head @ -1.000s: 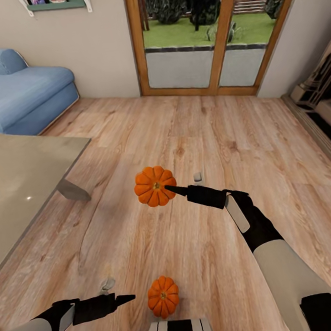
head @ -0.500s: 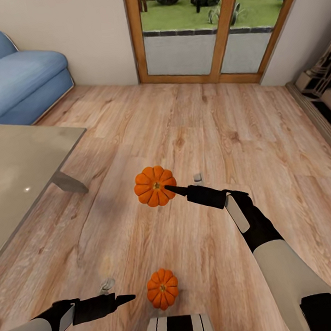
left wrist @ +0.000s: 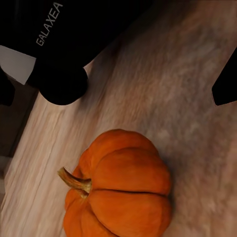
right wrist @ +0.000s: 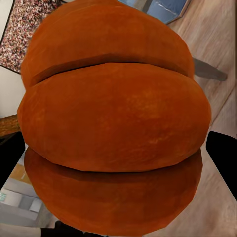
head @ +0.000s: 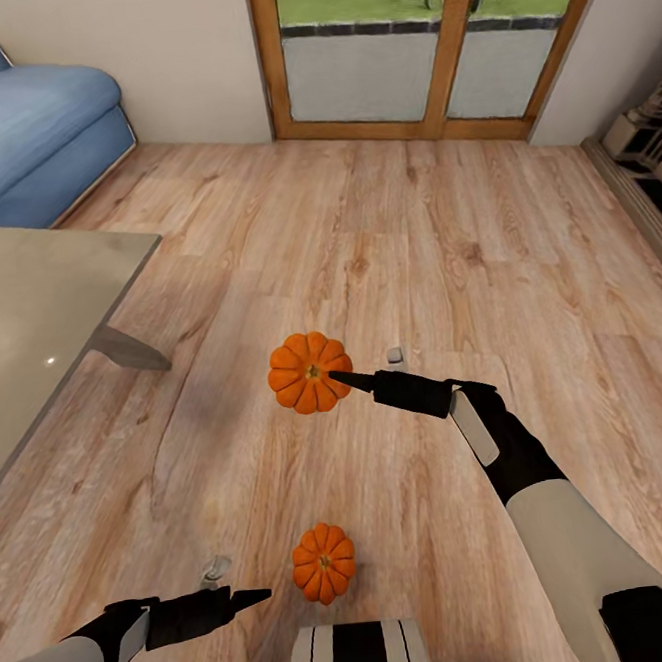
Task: Place each of the two pumpkins and all three candles from the living room inside a cabinet in the living room (use any cabinet), then make sure every cabinet is closed, and position the cauldron so it is next to a table in the living room.
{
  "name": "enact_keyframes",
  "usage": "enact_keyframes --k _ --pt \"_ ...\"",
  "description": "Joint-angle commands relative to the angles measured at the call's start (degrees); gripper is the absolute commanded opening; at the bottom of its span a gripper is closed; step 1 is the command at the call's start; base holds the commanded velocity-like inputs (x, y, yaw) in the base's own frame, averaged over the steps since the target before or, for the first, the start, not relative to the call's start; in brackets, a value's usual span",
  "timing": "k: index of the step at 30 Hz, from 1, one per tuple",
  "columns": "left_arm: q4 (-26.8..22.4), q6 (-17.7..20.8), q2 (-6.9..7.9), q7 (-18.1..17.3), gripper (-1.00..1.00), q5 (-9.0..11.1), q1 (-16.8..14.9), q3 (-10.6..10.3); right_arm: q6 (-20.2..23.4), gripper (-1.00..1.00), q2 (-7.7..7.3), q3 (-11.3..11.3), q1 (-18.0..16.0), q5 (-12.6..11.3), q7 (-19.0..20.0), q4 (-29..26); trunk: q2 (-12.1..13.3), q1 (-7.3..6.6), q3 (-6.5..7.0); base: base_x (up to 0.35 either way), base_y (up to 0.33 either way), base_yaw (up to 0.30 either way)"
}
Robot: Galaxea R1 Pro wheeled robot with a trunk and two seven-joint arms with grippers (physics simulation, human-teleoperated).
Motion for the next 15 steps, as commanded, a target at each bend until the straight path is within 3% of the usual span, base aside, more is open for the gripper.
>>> enact_keyframes --k 1,9,15 --pt "0.0 0.0 0.00 0.0 1.00 0.0 0.0 0.0 0.1 -1.00 0.02 0.0 0.0 -0.2 0.0 0.0 0.0 0.02 -0.23 0.000 0.000 0.000" --pt "-0.1 -0.1 -0.18 0.0 1.00 0.0 0.0 0.0 0.1 -1.00 0.03 -0.1 0.0 -0.2 -0.1 0.0 -0.1 0.23 -2.00 0.000 0.000 0.000" --pt "0.1 -0.1 -0.68 0.2 1.00 0.2 -0.1 0.5 0.1 -1.00 0.03 0.0 0.0 -0.2 -0.2 0.0 -0.1 0.23 -2.00 0.000 0.000 0.000"
